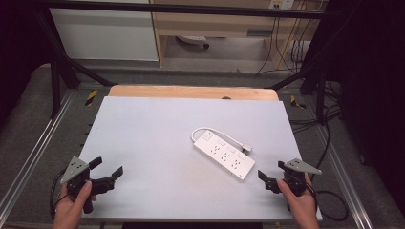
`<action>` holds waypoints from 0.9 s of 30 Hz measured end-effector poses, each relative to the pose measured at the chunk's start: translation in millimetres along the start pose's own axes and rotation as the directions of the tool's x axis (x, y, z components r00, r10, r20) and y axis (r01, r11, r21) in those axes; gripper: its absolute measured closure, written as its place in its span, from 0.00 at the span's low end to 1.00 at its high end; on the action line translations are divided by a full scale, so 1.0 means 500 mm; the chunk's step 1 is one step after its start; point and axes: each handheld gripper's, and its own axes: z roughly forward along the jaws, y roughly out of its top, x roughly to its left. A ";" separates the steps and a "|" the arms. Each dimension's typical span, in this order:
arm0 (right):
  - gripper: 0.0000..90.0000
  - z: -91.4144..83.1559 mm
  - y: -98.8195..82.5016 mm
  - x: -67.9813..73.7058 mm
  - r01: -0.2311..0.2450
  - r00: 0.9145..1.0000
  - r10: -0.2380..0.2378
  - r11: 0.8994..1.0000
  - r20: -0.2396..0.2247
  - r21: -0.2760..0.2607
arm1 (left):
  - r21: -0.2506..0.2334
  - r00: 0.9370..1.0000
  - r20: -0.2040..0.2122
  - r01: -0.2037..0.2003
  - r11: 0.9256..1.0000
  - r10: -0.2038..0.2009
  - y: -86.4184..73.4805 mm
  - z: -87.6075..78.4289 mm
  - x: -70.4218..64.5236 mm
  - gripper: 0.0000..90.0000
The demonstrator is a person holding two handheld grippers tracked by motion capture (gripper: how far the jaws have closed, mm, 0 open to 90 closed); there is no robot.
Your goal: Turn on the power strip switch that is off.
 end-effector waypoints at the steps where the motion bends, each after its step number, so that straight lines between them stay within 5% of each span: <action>1: 0.07 -0.001 0.000 0.001 -0.002 1.000 0.002 1.000 0.000 -0.002 | 0.000 1.000 0.000 0.000 1.000 0.000 0.000 0.000 0.000 0.09; 12: 0.06 -0.010 0.005 0.002 0.003 1.000 -0.003 1.000 -0.008 -0.010 | 0.012 1.000 0.020 -0.013 1.000 0.013 -0.002 0.004 0.000 0.08; 27: 0.05 -0.032 0.016 0.007 -0.021 0.999 0.019 0.996 -0.029 -0.092 | 0.026 0.999 0.034 -0.023 0.999 0.022 -0.005 0.005 0.001 0.08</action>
